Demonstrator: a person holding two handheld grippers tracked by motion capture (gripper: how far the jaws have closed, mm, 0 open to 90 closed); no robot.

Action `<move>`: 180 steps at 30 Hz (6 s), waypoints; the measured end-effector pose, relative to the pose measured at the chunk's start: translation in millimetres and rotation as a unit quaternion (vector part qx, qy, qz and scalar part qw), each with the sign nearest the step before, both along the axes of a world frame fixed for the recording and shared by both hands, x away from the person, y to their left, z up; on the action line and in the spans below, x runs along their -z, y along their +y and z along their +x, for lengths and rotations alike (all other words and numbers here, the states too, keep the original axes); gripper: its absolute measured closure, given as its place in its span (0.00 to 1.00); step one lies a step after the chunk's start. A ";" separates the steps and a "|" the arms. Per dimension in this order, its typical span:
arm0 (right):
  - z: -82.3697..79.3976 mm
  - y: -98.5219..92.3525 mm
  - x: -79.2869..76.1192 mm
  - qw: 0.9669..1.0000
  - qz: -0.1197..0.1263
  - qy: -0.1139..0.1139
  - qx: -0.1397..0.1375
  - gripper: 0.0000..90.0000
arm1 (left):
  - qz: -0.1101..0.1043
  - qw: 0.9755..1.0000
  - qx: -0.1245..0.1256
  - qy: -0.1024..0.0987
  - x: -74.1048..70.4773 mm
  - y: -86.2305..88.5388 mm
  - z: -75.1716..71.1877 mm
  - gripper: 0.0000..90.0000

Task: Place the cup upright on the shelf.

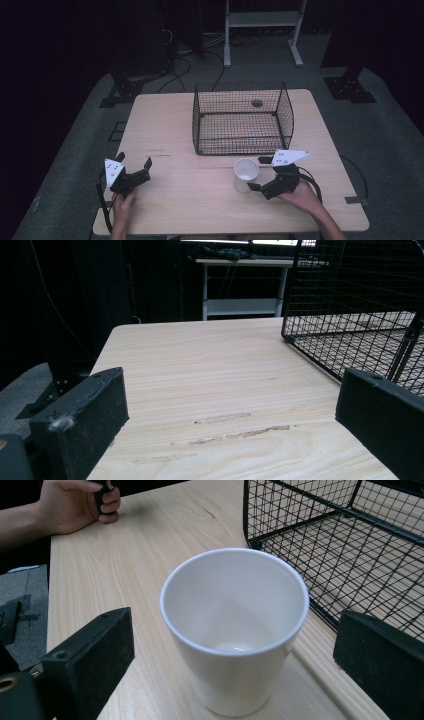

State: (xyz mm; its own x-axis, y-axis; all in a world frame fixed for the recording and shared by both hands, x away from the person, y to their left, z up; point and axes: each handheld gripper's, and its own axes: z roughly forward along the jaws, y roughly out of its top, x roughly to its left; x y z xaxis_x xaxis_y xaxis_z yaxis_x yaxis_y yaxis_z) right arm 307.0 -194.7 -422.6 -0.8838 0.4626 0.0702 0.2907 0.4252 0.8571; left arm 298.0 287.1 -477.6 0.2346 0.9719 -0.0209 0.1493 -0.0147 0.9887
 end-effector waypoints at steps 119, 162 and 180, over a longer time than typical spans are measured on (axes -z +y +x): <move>77.8 20.4 -100.1 0.996 0.026 0.030 -0.079 0.21 | -0.002 1.000 0.000 0.000 -0.1 0.2 -0.1 0.00; 126.6 42.4 -131.4 0.997 0.009 0.028 -0.070 0.21 | -0.002 1.000 0.001 -0.001 0.0 0.2 -0.1 0.00; 153.7 55.4 -139.2 0.997 0.000 0.033 -0.065 0.21 | -0.004 1.000 0.001 0.000 -0.1 1.2 -0.2 0.00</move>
State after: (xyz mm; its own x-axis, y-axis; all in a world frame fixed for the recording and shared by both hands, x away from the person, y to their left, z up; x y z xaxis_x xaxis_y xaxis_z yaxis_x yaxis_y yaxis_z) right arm 460.6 -139.3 -283.4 -0.9297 0.3446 0.1301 0.2888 0.4629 0.8381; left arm 297.8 288.3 -477.5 0.2374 0.9710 -0.0297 0.1501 -0.0064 0.9886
